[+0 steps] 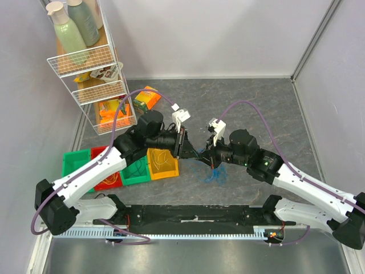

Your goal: Untangle the cables

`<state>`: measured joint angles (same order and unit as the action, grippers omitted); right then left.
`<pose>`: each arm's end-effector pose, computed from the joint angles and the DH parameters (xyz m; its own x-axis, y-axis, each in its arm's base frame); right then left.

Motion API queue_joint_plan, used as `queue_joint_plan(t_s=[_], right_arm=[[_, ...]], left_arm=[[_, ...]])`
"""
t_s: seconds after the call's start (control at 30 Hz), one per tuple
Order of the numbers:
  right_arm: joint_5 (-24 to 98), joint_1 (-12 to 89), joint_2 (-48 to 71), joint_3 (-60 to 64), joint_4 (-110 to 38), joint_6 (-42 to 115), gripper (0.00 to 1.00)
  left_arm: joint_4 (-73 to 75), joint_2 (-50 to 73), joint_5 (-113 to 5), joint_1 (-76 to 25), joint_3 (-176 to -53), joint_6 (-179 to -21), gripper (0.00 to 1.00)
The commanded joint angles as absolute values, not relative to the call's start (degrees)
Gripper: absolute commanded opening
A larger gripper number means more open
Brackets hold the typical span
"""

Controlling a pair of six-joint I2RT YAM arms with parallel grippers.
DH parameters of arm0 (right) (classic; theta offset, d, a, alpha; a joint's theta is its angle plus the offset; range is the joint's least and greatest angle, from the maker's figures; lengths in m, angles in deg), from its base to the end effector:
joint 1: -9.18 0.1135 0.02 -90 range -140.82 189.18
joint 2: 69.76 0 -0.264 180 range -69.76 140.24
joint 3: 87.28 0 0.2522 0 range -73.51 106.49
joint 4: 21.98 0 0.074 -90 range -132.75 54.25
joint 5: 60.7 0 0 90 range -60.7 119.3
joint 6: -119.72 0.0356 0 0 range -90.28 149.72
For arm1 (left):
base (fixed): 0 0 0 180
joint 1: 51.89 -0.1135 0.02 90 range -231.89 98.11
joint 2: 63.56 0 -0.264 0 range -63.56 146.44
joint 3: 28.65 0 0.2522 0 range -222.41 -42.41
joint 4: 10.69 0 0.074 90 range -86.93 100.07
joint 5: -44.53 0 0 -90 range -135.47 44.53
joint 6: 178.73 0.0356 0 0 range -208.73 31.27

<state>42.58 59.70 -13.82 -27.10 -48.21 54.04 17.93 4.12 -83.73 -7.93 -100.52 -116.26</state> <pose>0.1364 0.1784 0.3102 -0.5821 -0.0762 -0.8095 -0.7099 0.5331 0.4603 0.1748 -0.1992 0.3340 -0.7035 0.1742 -0.6890 0.7056 0.2869 -0.6479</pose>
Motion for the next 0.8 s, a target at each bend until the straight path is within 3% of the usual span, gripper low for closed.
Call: queue_joint_plan(t_s=[0.0, 0.2, 0.27, 0.77], right_arm=[[44.94, 60.06, -14.22, -26.84, -44.62, 53.28, 0.00], [47.67, 60.06, -14.04, -26.67, -46.11, 51.43, 0.00], [48.19, 60.06, -14.04, -26.67, -46.55, 50.99, 0.00], [49.86, 60.06, -12.64, -26.05, -45.50, 51.52, 0.00]], left_arm=[[20.03, 1.57, -81.59, -7.86, -101.30, -111.94, 0.21], [23.02, -2.20, -79.49, -8.30, -101.83, -108.51, 0.04], [23.64, -4.05, -77.47, -8.73, -101.48, -108.16, 0.04], [17.49, -1.95, -85.37, -9.00, -98.93, -110.97, 0.23]])
